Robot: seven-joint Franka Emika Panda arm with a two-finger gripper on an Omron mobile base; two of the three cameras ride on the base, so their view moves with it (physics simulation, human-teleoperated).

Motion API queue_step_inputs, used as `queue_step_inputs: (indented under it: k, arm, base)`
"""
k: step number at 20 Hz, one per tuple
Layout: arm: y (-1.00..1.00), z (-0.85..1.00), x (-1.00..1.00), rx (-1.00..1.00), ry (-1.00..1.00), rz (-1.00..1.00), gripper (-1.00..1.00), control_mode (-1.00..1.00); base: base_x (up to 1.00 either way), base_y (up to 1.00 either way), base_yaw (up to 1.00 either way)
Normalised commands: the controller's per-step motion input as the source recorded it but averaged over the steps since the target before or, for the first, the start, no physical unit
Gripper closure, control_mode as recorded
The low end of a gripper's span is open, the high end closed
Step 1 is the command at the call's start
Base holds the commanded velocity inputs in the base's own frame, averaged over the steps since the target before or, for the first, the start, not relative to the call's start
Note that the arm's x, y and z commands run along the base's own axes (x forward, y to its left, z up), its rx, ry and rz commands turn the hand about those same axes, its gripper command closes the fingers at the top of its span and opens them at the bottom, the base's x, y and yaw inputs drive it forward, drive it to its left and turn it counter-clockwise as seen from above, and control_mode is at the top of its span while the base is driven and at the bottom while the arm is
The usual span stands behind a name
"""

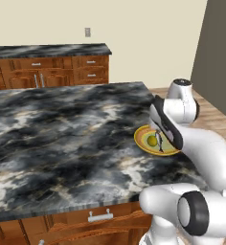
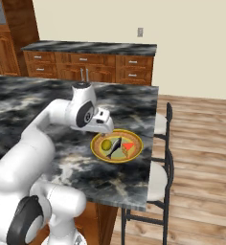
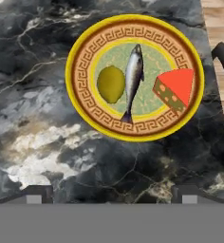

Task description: Take the cheese, fish, and lemon from the fridge and place them on the plate on the dining counter to create an appetizer plate.

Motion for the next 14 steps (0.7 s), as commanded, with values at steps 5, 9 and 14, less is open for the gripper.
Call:
queue_step_inputs:
  k: [5,9,14]
  arm:
    - [0.01,0.0,-1.0,0.0,0.11,-0.17,-1.0,-1.0]
    - [0.06,0.0,-1.0,0.0,0.13,-0.1,-1.0,-1.0]
    - [0.12,0.0,-0.63,0.0,0.07,-0.02,-1.0,-1.0]
  base:
    - [0.0,0.0,0.0]
    - [0.0,0.0,0.0]
    - [0.0,0.0,0.0]
